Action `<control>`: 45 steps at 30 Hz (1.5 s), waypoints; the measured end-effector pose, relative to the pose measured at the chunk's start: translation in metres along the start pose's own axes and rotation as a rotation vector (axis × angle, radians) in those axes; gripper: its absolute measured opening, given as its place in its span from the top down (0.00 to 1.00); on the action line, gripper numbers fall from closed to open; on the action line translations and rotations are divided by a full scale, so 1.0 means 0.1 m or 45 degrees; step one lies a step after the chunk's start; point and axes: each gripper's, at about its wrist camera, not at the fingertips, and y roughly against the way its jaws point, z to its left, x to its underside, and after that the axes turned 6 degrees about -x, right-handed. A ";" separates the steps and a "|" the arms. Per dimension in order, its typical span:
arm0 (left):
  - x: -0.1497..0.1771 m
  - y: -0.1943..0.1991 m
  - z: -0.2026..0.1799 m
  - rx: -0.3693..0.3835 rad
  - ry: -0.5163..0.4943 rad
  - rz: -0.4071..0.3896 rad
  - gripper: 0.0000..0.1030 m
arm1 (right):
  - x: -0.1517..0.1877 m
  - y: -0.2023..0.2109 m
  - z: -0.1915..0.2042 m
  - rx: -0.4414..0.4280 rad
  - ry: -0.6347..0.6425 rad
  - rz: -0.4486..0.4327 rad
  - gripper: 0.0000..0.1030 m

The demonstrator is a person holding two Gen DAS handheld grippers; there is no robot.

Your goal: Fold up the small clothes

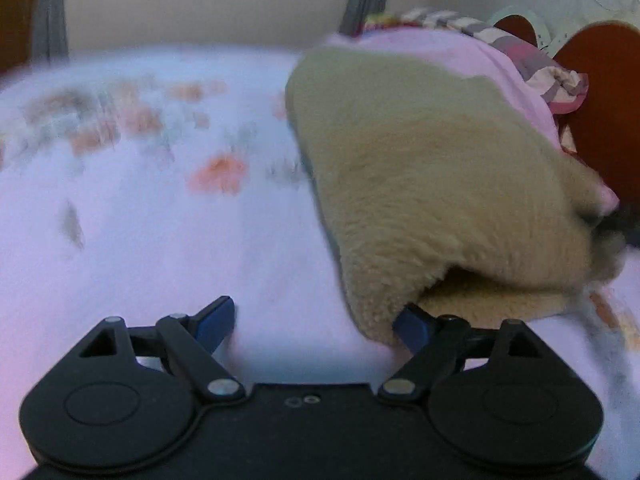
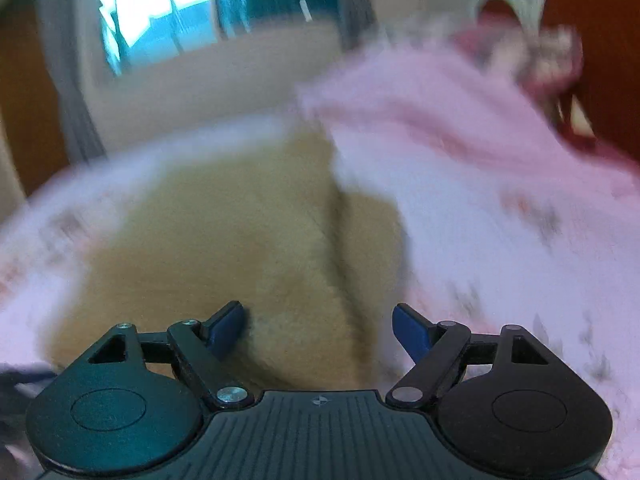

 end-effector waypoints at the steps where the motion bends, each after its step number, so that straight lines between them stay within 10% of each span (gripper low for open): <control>1: 0.00 0.04 0.09 0.057 -0.001 0.016 0.16 | 0.01 -0.04 -0.10 -0.060 -0.057 0.026 0.22; 6: -0.20 0.23 0.74 0.387 0.109 -0.111 0.18 | -0.11 0.24 -0.73 -0.386 -0.336 -0.153 0.07; 13: -0.82 -0.89 1.05 0.958 0.490 0.222 0.17 | -0.16 -0.61 -1.54 -0.735 -0.704 0.096 0.00; 23: -0.93 -1.57 0.79 1.205 0.429 0.352 0.12 | -0.30 -1.36 -1.79 -1.096 -0.805 0.204 0.00; 32: -1.08 -1.88 0.46 1.264 0.446 0.360 0.04 | -0.60 -1.88 -1.40 -1.123 -0.600 0.332 0.00; 45: -1.29 -0.59 1.00 1.434 0.461 0.013 0.06 | -1.14 -1.33 -0.63 -1.458 -0.494 0.152 0.01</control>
